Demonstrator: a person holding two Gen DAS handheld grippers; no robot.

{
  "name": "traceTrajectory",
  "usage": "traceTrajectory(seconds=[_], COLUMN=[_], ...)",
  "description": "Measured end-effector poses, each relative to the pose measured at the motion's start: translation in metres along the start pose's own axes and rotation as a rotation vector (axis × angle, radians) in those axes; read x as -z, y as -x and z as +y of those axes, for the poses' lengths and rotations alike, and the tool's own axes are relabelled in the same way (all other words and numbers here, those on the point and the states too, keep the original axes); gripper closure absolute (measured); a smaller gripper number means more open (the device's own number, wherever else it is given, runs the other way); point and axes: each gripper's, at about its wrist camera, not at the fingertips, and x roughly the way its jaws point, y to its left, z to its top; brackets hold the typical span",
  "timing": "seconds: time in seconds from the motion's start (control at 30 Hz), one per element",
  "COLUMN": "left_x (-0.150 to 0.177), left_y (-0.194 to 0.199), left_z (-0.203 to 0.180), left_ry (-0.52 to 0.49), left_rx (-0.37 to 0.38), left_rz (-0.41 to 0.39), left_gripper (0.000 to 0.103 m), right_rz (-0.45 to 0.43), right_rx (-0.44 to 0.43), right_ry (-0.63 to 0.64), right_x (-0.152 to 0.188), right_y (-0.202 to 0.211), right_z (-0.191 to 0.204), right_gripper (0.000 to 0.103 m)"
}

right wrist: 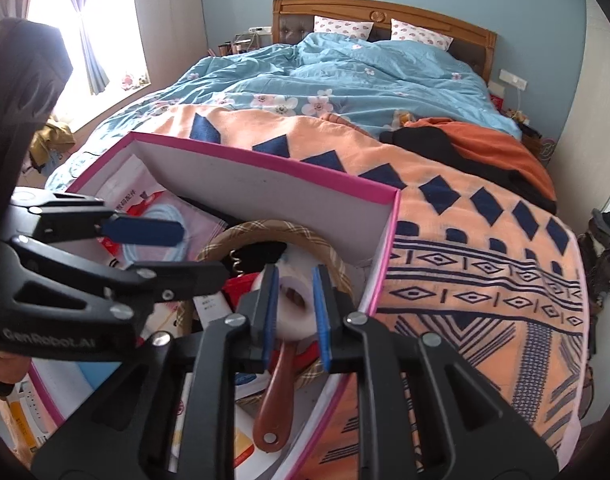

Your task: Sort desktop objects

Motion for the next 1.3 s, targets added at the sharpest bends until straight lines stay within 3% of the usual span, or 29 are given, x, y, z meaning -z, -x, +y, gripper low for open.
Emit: traceTrajectory(seconds=[0.07, 0.17, 0.4, 0.47, 0.63, 0.8, 0.93, 1.17, 1.3], left_x=[0.003, 0.009, 0.03, 0.042, 0.072, 0.104, 0.13, 0.166, 0.181], left_y=[0.007, 0.023, 0.052, 0.063, 0.089, 0.111, 0.12, 0.121, 0.121], left_z=[-0.001, -0.003, -0.008, -0.008, -0.005, -0.012, -0.011, 0.0, -0.008], left_ry=[-0.003, -0.009, -0.006, 0.005, 0.022, 0.014, 0.03, 0.073, 0.043], left_rx=[-0.03, -0.069, -0.126, -0.12, -0.061, -0.148, -0.198, -0.216, -0.259], left_rz=[-0.024, -0.093, -0.195, -0.25, -0.318, -0.377, -0.38, -0.327, -0.324], left_gripper=[0.032, 0.022, 0.012, 0.0, 0.0, 0.0, 0.0, 0.0, 0.0], right_rz=[-0.013, -0.035, -0.111, -0.138, -0.206, -0.239, -0.245, -0.207, -0.195], right_rx=[-0.009, -0.03, -0.093, -0.114, -0.161, -0.226, -0.25, -0.293, -0.295], right_ry=[0.003, -0.018, -0.027, -0.04, -0.056, -0.061, -0.056, -0.063, -0.077], right_x=[0.002, 0.006, 0.029, 0.038, 0.064, 0.089, 0.111, 0.142, 0.152], right_y=[0.004, 0.013, 0.048, 0.061, 0.096, 0.122, 0.132, 0.129, 0.128], right_z=[0.002, 0.001, 0.012, 0.015, 0.028, 0.044, 0.06, 0.081, 0.087], right_gripper=[0.079, 0.075, 0.071, 0.07, 0.058, 0.057, 0.048, 0.047, 0.047])
